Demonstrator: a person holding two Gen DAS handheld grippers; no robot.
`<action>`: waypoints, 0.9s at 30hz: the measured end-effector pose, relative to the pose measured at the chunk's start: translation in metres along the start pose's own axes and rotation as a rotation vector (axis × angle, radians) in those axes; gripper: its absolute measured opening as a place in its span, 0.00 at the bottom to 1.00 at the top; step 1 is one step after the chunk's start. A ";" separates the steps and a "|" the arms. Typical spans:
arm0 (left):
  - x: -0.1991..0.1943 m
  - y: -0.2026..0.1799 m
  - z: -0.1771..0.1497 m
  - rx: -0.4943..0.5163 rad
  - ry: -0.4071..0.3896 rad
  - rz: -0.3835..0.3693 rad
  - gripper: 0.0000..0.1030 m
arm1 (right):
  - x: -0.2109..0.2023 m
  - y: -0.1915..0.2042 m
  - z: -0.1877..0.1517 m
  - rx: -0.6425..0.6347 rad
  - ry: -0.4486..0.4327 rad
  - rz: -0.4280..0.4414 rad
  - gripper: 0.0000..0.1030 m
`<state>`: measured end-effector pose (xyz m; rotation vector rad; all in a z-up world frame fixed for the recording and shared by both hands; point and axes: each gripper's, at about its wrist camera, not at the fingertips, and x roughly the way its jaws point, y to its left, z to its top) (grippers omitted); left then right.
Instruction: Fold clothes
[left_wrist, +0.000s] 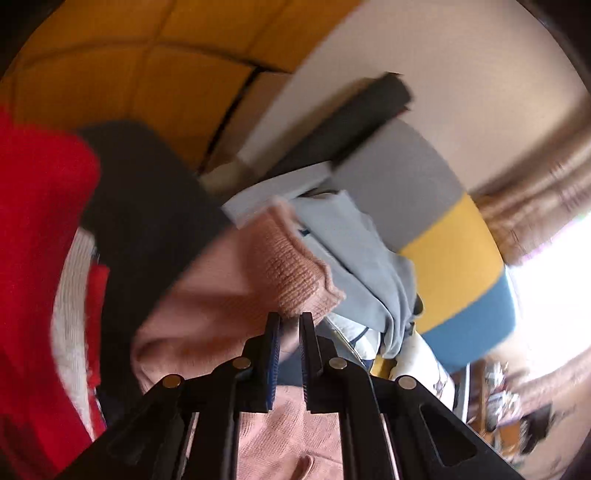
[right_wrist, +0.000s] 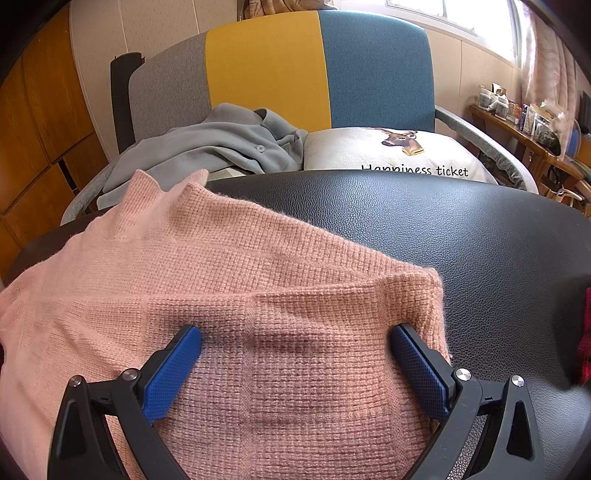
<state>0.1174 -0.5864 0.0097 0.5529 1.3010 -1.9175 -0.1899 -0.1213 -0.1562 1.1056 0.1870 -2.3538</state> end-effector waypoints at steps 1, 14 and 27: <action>0.002 0.006 0.003 -0.031 -0.007 0.018 0.18 | 0.000 -0.001 0.000 0.000 0.000 0.001 1.00; 0.041 -0.053 -0.045 0.395 0.024 -0.061 0.41 | -0.007 -0.001 0.004 -0.008 0.000 0.049 1.00; 0.197 -0.152 -0.158 0.881 0.434 -0.309 0.43 | 0.042 0.064 0.120 -0.170 0.129 0.420 0.58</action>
